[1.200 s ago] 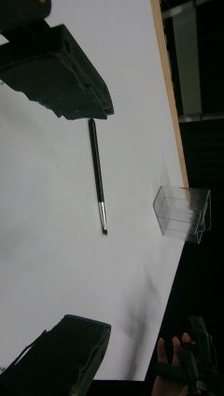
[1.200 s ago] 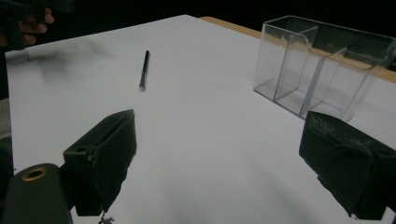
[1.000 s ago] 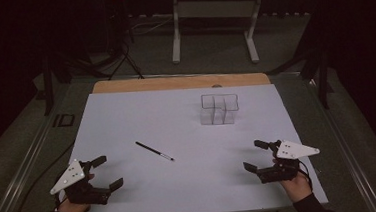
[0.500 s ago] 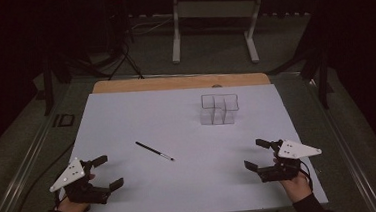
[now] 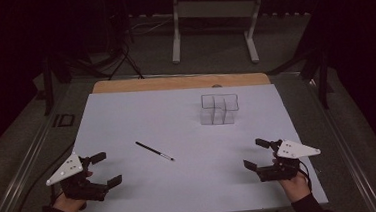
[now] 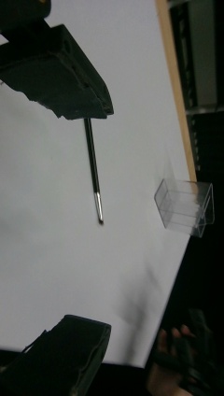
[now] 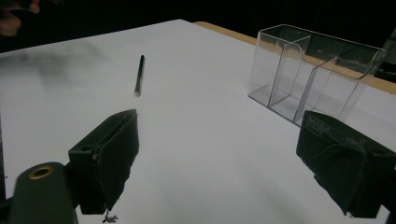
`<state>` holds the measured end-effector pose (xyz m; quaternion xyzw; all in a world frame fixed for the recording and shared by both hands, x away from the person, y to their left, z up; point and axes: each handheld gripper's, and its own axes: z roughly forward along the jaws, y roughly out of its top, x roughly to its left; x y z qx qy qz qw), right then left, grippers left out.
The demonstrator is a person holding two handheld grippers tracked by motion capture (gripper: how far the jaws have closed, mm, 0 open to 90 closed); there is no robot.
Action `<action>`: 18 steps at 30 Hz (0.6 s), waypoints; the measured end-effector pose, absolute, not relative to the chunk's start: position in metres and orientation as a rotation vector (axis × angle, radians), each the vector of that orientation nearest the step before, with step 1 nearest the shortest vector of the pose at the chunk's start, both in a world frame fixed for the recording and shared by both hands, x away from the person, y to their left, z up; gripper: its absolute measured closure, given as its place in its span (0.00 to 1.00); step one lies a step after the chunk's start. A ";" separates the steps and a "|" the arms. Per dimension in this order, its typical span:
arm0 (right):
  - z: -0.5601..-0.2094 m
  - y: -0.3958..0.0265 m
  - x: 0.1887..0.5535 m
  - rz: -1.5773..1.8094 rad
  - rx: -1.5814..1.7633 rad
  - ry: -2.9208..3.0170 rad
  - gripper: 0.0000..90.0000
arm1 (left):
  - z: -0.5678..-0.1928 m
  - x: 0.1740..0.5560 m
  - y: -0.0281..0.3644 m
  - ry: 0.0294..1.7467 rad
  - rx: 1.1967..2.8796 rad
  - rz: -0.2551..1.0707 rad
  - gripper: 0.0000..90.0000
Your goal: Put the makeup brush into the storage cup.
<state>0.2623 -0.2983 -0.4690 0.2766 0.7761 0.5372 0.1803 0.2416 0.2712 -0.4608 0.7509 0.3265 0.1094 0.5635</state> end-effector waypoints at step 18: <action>-0.470 -0.292 0.263 1.517 0.778 2.205 0.15 | -0.440 0.259 0.262 0.745 1.962 0.265 0.01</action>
